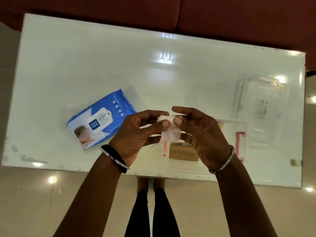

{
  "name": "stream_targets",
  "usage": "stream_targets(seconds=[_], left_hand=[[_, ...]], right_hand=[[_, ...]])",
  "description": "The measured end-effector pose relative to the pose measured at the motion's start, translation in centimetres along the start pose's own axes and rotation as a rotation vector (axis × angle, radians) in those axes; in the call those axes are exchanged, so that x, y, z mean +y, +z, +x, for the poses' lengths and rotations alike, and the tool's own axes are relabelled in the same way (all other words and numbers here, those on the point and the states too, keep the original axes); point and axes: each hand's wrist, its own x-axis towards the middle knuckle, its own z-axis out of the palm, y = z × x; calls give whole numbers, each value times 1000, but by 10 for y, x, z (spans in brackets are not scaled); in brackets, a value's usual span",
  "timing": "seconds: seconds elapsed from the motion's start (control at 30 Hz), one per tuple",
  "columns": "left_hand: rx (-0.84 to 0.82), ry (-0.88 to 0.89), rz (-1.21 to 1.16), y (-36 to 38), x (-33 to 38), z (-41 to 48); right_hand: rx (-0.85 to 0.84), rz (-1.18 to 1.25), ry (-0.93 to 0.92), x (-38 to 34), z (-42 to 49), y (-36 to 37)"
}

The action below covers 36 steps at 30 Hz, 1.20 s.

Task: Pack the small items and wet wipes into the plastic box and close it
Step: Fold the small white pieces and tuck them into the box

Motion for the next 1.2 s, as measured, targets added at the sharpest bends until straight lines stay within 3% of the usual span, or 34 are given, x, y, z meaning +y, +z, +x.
stream_targets(seconds=[0.13, 0.4, 0.7, 0.87, 1.03, 1.2], left_hand=[[-31, 15, -5, -1, -2, -1], [-29, -114, -103, 3, -5, -4], [-75, -6, -49, 6, -12, -10], [-115, -30, -97, 10, -13, -13], [-39, -121, -118, 18, -14, -11], [-58, -40, -54, 28, -19, -9]], right_hand=[[46, -19, 82, 0, -2, 2], [26, -54, -23, 6, -7, -2], [49, 19, 67, 7, -17, -6], [92, 8, -7, 13, -22, -11], [74, -8, -45, 12, -26, -19], [90, 64, 35, 10, -31, -27]])
